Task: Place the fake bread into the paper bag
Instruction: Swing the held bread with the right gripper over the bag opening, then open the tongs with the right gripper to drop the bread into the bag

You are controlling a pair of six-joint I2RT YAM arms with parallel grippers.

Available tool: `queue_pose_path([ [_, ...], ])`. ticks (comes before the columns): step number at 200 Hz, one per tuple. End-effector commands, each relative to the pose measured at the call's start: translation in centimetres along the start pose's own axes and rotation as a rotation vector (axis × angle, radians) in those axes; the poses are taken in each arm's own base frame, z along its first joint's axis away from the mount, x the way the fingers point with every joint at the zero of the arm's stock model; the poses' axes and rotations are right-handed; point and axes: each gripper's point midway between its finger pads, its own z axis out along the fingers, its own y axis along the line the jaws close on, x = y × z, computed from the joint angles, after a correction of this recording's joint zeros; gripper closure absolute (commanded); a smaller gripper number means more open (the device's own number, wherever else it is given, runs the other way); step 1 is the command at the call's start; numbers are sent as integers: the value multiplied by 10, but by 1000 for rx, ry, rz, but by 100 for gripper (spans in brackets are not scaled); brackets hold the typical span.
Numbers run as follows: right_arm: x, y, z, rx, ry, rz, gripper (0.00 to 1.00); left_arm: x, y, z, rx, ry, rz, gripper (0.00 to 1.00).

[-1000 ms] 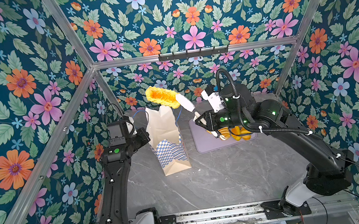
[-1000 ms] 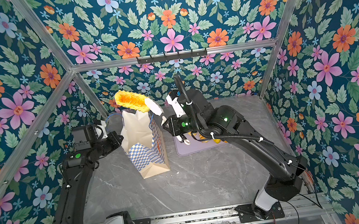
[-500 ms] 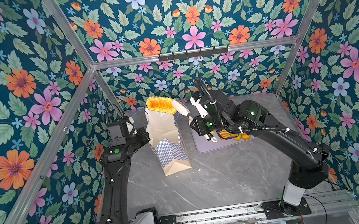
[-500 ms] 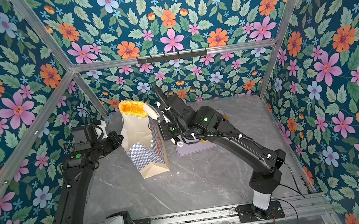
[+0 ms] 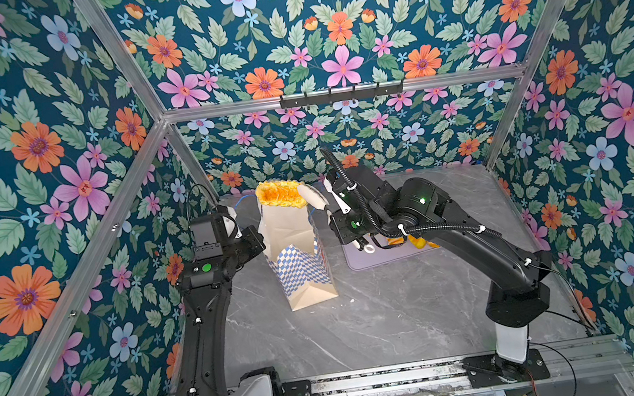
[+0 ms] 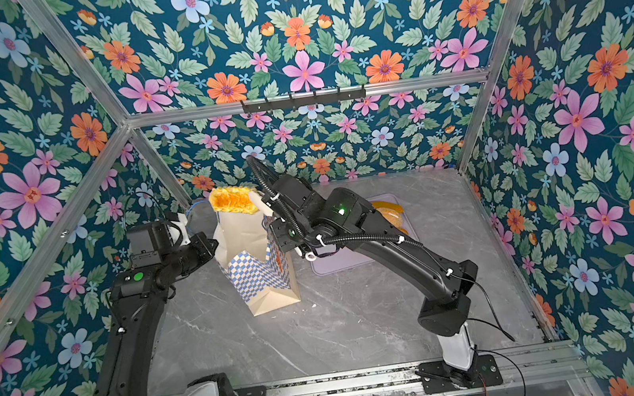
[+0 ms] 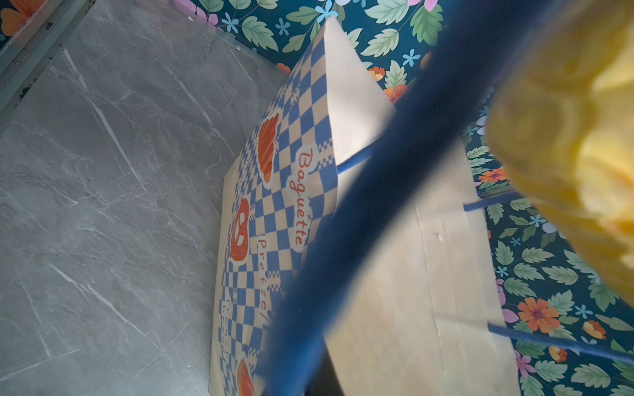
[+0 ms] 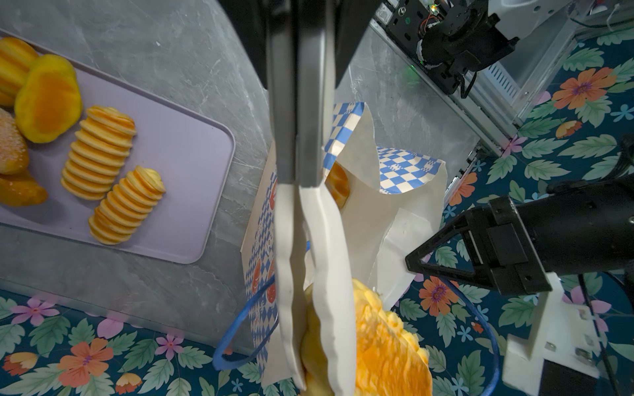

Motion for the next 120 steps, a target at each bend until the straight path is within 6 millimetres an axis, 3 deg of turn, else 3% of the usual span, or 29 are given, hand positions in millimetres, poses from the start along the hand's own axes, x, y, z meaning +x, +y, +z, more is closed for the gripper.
queue_pose_path([
  [1,0,-4,1,31,-1,-12,83,-3,-4,-1,19,-9,4,93],
  [120,14,-19,9,119,57,-53,80,-4,-4,-1,20,-11,8,93],
])
